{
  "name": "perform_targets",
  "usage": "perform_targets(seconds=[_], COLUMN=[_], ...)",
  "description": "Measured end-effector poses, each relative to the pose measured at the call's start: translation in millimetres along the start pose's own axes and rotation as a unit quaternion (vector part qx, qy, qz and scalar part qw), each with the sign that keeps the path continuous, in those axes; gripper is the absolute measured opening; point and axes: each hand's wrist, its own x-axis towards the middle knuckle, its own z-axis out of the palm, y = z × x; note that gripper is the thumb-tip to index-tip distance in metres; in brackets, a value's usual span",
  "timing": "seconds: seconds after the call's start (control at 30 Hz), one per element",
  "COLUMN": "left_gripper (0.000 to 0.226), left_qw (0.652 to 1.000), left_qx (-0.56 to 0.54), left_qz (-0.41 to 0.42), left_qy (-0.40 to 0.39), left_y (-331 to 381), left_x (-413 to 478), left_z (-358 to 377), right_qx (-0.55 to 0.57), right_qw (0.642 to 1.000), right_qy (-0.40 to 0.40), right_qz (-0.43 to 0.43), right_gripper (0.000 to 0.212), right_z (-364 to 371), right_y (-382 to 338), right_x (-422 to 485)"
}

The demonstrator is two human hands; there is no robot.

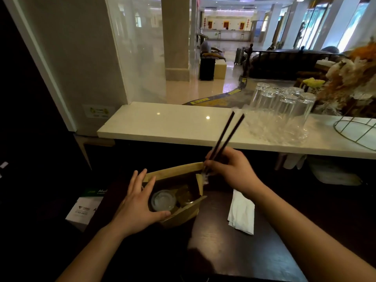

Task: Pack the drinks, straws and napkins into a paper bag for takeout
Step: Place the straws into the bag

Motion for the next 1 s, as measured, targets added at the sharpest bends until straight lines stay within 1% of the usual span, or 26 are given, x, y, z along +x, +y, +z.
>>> perform_targets(seconds=[0.07, 0.13, 0.2, 0.3, 0.4, 0.47, 0.53, 0.67, 0.73, 0.8, 0.87, 0.93, 1.0], left_gripper=[0.122, 0.124, 0.126, 0.124, 0.122, 0.123, 0.124, 0.125, 0.125, 0.124, 0.123, 0.123, 0.123], left_qw=[1.0, 1.0, 0.999, 0.998, 0.997, 0.997, 0.997, 0.997, 0.997, 0.997, 0.998, 0.998, 0.998], left_qx=[-0.009, -0.02, -0.034, -0.048, -0.061, -0.066, -0.068, -0.069, -0.07, -0.067, -0.061, -0.054, -0.052], left_qz=[-0.002, -0.007, -0.014, -0.02, -0.033, -0.034, -0.033, -0.039, -0.039, -0.038, -0.034, -0.031, -0.028], left_qy=[0.001, 0.004, 0.009, 0.017, 0.019, 0.018, 0.017, 0.016, 0.014, 0.009, 0.008, 0.007, 0.007], left_y=[-3, -5, -7, -8, -12, -15, -16, -16, -16, -15, -15, -15, -16], left_x=[1, 3, 5, 7, 6, 6, 6, 8, 9, 10, 10, 9, 9], left_z=[-1, -2, -4, -4, -1, 1, 2, 5, 5, 5, 6, 7, 9], right_qx=[-0.075, -0.196, -0.309, -0.464, -0.551, -0.603, -0.639, -0.66, -0.668, -0.672, -0.667, -0.663, -0.659], right_qw=[0.994, 0.967, 0.92, 0.823, 0.744, 0.694, 0.659, 0.638, 0.634, 0.64, 0.653, 0.661, 0.666], right_qy=[-0.074, -0.144, -0.219, -0.303, -0.36, -0.382, -0.391, -0.397, -0.39, -0.373, -0.359, -0.352, -0.351], right_qz=[-0.035, -0.071, -0.102, -0.124, -0.11, -0.094, -0.068, -0.007, 0.002, -0.009, -0.012, -0.01, -0.006], right_gripper=[0.012, 0.012, 0.013, 0.015, 0.018, 0.018, 0.019, 0.023, 0.03, 0.04, 0.047, 0.051, 0.049], right_z=[26, 52, 74, 96, 104, 108, 114, 134, 142, 147, 150, 152, 153], right_y=[-12, -13, -7, 7, 21, 33, 47, 73, 86, 98, 106, 112, 117], right_x=[9, 19, 28, 42, 55, 62, 67, 74, 76, 78, 79, 80, 79])
